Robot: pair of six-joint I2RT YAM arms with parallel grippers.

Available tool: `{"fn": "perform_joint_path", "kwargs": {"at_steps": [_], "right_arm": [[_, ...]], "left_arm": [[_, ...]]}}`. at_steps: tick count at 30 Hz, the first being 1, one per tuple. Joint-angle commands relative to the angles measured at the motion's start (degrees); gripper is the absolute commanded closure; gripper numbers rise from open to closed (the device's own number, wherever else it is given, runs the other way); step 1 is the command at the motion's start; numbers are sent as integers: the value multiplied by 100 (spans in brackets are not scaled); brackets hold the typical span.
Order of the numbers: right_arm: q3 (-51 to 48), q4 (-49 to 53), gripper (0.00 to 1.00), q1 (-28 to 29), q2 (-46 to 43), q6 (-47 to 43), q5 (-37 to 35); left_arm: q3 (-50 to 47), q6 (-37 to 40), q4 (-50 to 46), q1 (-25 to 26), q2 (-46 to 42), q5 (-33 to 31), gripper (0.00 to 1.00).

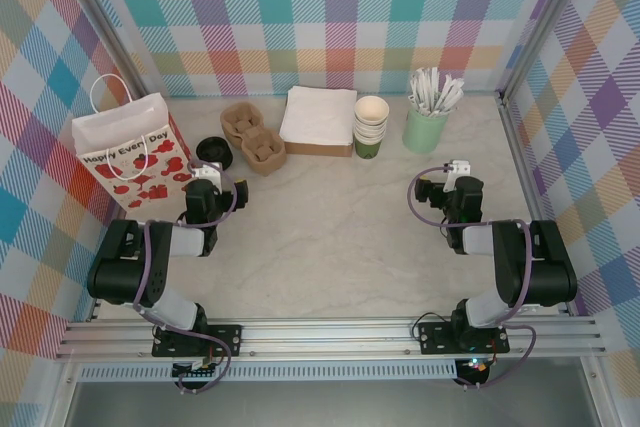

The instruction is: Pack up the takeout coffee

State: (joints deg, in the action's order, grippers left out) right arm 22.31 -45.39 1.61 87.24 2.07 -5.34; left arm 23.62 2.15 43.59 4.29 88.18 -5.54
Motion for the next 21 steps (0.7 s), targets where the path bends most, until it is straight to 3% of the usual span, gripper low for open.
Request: {"fn": "perform_joint_path", "kwargs": {"at_steps": [1, 5, 10, 16, 21], "right_arm": [[202, 104, 0, -28, -57, -47, 118], [418, 1168, 0, -34, -649, 72, -257], [407, 2899, 0, -32, -2027, 457, -555], [1476, 6431, 0, -29, -3681, 1762, -69], [2804, 8594, 0, -29, -3935, 2981, 1034]], "left_arm": [[250, -205, -955, -42, -862, -129, 0], [347, -600, -2130, 36, -2070, 9, 0], [603, -1125, -3545, 392, -3136, 278, 0], [1358, -2363, -5515, 660, -3760, 724, 0], [1853, -3476, -6540, 682, -3556, 1712, 0]]}}
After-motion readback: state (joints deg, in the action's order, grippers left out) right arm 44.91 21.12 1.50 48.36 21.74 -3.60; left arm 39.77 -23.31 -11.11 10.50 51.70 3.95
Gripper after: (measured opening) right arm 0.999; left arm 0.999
